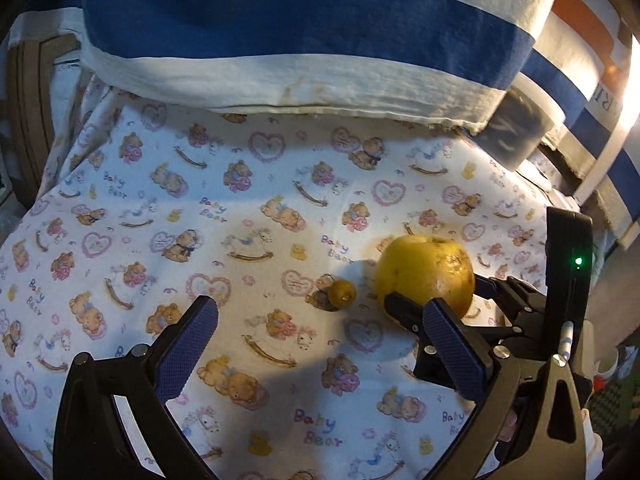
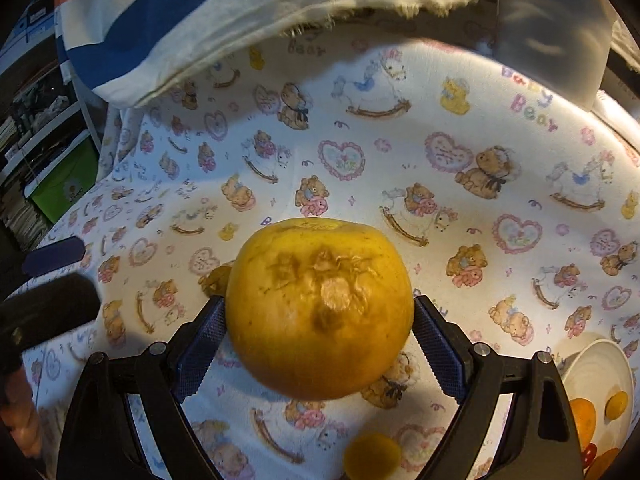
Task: Organize fruits
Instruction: 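Grasp the large yellow grapefruit with the right tool and lift it, then grasp a small red tomato with the left tool while the right tool carries the grapefruit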
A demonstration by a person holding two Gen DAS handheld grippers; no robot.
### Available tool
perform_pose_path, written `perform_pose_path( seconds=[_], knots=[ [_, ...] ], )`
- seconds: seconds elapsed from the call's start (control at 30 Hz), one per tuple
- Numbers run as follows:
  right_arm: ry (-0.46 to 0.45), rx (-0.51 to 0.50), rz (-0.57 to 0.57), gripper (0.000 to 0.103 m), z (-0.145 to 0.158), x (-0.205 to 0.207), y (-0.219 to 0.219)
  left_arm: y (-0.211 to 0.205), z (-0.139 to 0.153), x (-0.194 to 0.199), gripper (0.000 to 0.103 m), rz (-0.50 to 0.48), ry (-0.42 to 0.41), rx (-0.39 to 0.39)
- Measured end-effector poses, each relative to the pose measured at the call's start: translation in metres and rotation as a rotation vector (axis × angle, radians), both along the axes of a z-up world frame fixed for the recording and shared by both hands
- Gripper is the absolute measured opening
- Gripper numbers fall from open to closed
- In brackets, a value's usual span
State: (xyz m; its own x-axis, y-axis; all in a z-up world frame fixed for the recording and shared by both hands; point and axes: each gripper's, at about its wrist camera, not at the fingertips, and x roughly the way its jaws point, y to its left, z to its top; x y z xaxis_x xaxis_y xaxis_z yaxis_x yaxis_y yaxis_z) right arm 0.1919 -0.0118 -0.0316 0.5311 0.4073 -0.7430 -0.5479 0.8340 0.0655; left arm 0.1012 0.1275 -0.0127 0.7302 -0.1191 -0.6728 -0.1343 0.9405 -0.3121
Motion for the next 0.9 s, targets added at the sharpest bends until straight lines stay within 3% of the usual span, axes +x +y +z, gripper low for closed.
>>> perform_pose_path(
  seconds=[0.4,0.57,0.73,0.9],
  knots=[
    [-0.045,-0.003,-0.035,0.089,0.001,-0.014,-0.002,0.009,0.0,0.0,0.102,0.024,0.002,-0.039],
    [-0.052,0.072,-0.039,0.089,0.007,-0.039,-0.032,0.003,0.004,-0.003,0.102,0.005,-0.018,-0.028],
    [-0.13,0.109,-0.063,0.089,0.021,-0.069,-0.07,-0.005,0.005,-0.004,0.102,-0.014,-0.023,-0.009],
    [-0.151,0.189,-0.101,0.089,0.037,-0.089,-0.107,-0.015,0.004,-0.004,0.102,-0.041,-0.035,0.013]
  ],
)
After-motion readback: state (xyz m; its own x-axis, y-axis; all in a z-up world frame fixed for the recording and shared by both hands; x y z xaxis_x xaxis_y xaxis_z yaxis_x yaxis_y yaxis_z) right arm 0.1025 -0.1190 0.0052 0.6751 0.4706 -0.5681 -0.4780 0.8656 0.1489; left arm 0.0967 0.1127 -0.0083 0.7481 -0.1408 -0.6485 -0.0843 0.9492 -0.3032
